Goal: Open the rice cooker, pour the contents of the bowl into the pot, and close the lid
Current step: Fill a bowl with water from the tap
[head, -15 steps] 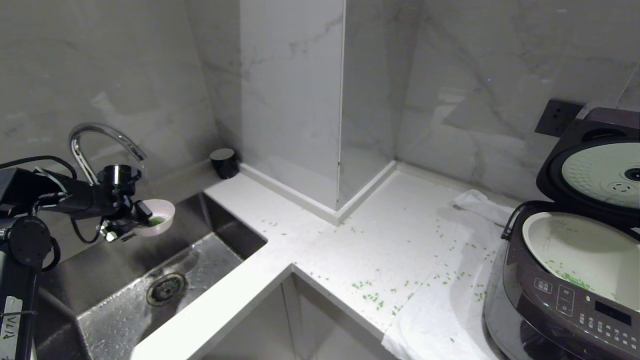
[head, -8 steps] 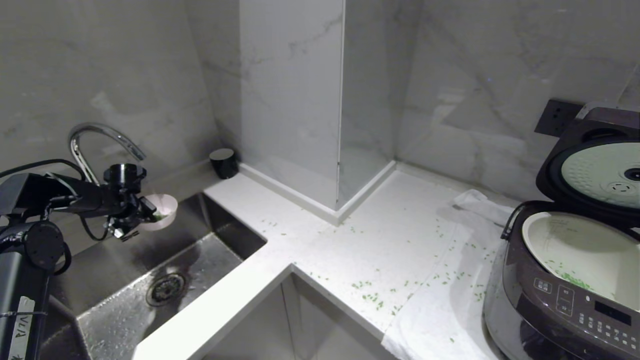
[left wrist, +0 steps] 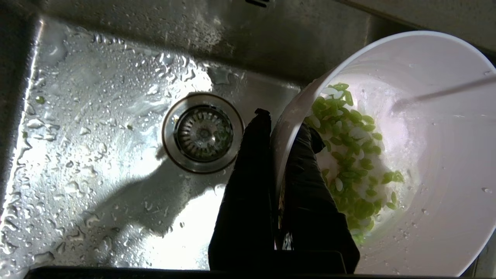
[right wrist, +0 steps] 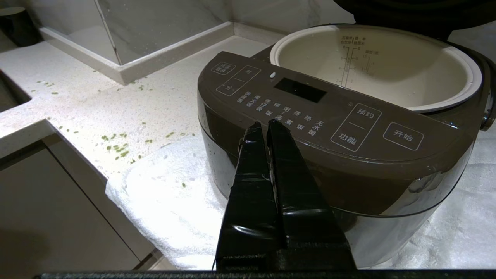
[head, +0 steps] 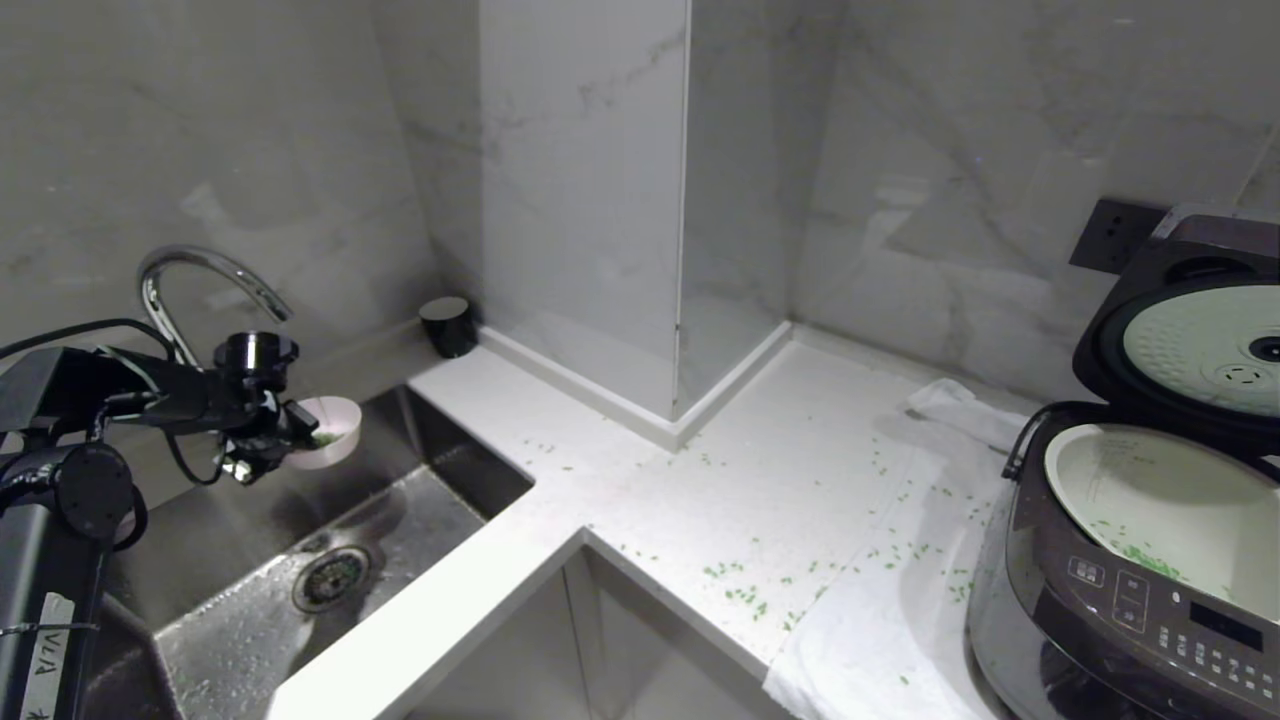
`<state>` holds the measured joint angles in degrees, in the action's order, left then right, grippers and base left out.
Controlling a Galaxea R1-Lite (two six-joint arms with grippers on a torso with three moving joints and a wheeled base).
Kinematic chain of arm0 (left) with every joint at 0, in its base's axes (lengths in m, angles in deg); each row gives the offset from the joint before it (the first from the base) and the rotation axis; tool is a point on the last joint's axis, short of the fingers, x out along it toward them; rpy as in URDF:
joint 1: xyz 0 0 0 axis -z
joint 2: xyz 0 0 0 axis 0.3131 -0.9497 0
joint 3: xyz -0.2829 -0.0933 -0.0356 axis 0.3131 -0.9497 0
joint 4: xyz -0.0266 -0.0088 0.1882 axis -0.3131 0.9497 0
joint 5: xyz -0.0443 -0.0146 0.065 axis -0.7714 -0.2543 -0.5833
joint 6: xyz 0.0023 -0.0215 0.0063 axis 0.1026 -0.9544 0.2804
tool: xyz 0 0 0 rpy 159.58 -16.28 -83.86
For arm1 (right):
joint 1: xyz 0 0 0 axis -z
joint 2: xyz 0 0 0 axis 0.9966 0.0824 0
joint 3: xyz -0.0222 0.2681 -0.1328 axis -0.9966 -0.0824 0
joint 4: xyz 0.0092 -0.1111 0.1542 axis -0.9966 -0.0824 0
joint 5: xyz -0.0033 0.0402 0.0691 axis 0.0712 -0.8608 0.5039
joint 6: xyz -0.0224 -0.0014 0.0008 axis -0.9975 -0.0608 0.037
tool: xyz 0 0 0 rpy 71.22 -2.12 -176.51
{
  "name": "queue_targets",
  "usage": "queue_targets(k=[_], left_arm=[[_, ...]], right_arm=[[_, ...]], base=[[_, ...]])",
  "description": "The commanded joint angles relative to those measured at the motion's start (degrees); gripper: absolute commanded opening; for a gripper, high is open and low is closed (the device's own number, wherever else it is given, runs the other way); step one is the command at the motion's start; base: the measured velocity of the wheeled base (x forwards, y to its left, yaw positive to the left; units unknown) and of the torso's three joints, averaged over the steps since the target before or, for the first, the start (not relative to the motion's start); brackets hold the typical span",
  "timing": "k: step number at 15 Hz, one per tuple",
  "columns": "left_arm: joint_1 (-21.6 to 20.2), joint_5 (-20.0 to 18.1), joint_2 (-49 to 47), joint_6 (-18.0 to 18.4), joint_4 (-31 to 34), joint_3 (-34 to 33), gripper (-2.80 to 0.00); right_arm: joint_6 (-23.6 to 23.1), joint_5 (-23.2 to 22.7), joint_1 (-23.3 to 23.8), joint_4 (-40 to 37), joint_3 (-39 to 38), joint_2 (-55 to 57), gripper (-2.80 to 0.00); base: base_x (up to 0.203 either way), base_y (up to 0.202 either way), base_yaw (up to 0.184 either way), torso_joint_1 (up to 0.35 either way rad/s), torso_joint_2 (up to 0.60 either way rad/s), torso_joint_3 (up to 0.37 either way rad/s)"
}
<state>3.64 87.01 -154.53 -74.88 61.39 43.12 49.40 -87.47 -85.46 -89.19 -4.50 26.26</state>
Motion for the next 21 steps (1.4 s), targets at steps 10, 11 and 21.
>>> queue_targets(k=[10, 11, 21], left_arm=[[0.4, -0.1, 1.1, -2.4, -0.2, 0.7, -2.80], [0.3, -0.1, 1.5, -2.4, -0.3, 0.7, -2.80], [0.2, -1.1, 3.0, -3.1, -0.2, 0.7, -2.80]], right_arm=[[0.0, 0.0, 0.0, 0.0, -0.1, 0.0, -2.80], [0.0, 0.0, 0.0, 0.0, -0.1, 0.0, -2.80], [0.0, 0.0, -0.1, 0.0, -0.1, 0.0, -2.80]], base=[[0.000, 0.000, 0.000, 0.000, 0.00, 0.000], [0.000, 0.000, 0.000, 0.000, 0.00, 0.000], [0.000, 0.000, 0.000, 0.000, 0.00, 0.000]])
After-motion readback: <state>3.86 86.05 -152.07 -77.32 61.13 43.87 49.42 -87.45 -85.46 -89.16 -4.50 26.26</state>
